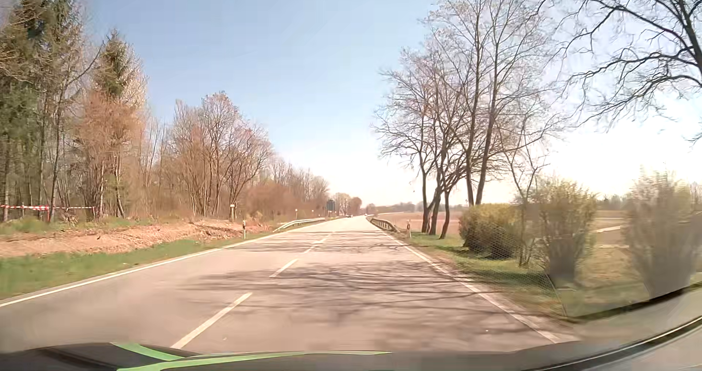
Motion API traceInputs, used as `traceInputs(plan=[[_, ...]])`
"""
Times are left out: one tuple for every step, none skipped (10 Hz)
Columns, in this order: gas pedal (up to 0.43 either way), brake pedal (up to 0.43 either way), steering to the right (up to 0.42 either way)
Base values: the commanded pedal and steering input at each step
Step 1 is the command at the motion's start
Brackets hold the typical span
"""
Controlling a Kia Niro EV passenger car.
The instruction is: Follow the waypoints while adhering to traffic rules and regulations
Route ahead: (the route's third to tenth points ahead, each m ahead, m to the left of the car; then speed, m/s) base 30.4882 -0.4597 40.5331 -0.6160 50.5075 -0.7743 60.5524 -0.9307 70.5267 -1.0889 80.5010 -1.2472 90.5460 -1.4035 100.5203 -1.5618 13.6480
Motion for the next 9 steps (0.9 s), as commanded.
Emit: traceInputs(plan=[[0.15, 0.0, 0.0], [0.15, 0.0, 0.0], [0.15, 0.0, 0.0], [0.15, 0.0, 0.001], [0.15, 0.0, 0.002], [0.15, 0.0, 0.003], [0.15, 0.0, 0.004], [0.15, 0.0, 0.004], [0.15, 0.0, 0.004]])
